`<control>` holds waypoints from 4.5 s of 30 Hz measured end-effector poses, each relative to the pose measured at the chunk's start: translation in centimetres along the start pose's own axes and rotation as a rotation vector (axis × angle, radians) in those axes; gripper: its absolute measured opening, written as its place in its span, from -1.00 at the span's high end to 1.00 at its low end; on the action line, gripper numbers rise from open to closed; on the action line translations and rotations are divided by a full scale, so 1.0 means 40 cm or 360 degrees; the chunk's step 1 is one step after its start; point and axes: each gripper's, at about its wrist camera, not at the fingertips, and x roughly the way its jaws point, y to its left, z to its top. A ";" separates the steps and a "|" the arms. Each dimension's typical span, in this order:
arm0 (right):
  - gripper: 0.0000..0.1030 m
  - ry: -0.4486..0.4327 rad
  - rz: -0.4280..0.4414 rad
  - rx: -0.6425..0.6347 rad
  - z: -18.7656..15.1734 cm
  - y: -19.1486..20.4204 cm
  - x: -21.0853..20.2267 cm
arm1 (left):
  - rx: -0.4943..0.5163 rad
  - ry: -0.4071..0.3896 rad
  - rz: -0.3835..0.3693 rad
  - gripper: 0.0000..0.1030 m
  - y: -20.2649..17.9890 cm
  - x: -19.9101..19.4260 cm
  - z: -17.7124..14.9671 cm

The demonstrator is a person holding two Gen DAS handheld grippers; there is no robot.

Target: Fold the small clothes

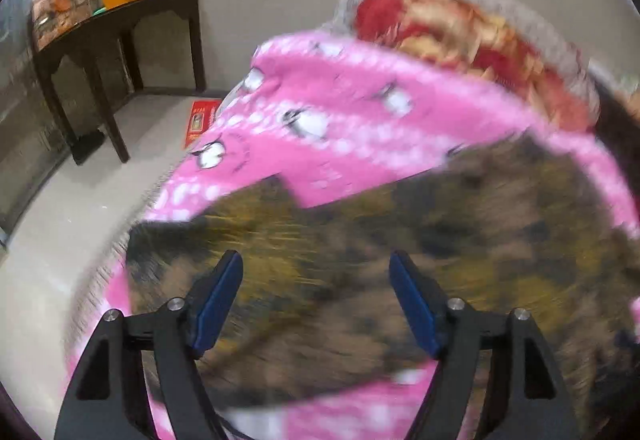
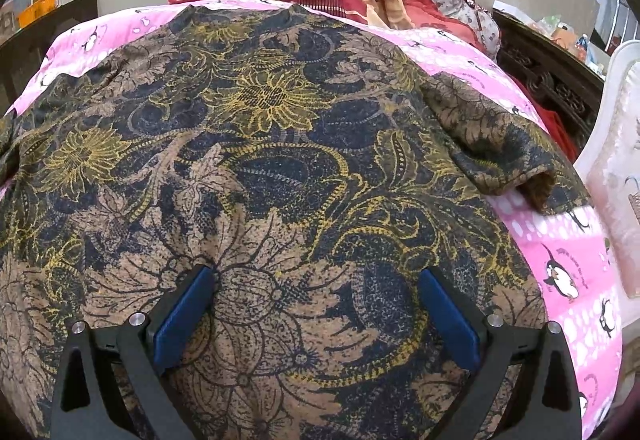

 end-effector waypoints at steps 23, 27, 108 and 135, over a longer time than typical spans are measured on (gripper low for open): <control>-1.00 -0.0001 0.0006 0.0011 -0.001 -0.004 0.000 | -0.0254 -0.0253 -0.0329 0.84 -0.014 -0.095 0.147; -1.00 0.0001 0.0006 0.0012 0.000 -0.004 0.000 | -0.0135 -0.0393 -0.0692 0.84 -0.208 -0.173 0.248; -0.09 0.0050 0.0278 0.0044 0.347 -0.276 0.049 | -0.0010 -0.0044 -0.0434 0.11 -0.437 0.080 0.041; -0.75 0.0026 0.0393 0.0037 0.260 -0.228 -0.021 | 0.0158 0.0028 -0.0241 -0.38 -0.492 0.078 -0.104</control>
